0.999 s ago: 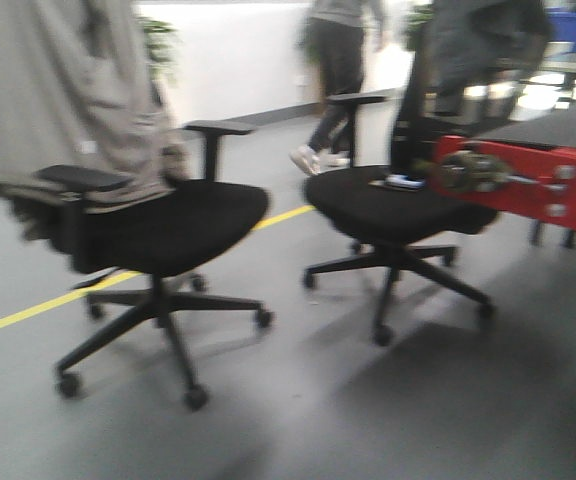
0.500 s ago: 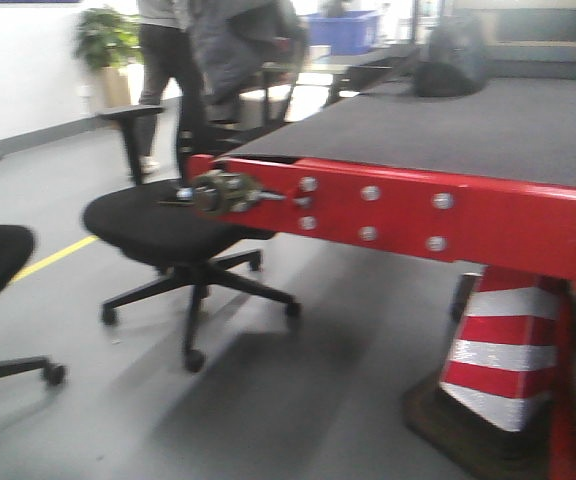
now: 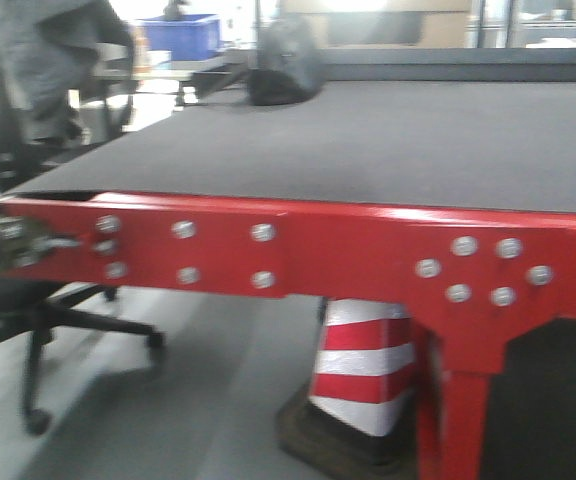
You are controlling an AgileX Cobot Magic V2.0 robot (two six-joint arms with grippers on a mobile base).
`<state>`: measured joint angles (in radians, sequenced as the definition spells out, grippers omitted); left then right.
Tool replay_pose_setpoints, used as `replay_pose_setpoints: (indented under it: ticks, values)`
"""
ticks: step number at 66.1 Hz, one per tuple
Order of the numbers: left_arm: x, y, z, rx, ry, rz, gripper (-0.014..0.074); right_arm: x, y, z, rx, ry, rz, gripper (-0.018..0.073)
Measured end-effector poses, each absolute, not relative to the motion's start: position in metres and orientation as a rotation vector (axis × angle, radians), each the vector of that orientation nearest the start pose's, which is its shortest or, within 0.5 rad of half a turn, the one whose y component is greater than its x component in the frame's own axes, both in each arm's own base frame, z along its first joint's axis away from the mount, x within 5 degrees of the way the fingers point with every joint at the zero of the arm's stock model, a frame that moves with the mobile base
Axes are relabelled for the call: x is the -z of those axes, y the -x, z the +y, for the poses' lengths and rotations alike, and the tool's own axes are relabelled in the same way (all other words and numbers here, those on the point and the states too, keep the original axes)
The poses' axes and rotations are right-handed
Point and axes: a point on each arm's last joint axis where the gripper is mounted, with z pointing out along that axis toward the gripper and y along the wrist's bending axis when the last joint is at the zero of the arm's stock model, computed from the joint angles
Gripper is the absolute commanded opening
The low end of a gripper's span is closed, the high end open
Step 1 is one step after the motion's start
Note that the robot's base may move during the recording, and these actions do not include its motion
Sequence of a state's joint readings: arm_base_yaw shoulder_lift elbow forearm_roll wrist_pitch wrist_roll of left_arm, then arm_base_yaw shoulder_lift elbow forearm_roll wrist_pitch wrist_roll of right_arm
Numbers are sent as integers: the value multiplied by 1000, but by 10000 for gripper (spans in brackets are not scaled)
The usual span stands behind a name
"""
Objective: Fetch blue bin and place on conveyor start
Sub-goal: 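Hold the teal bin in both grippers while driving to the red conveyor, then position the held bin above the near end of the dark belt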
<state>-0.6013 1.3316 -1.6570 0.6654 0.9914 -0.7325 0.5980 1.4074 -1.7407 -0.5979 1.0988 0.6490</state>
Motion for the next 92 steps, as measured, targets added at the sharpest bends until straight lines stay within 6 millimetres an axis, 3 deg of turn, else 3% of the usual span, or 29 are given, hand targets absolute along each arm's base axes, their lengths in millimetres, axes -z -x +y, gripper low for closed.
replay_pose_setpoints:
  ticks: [92]
  values:
    - [-492,-242,-109,52,64,1962,-111,-486,-255,118,-6,-34,2077,-162]
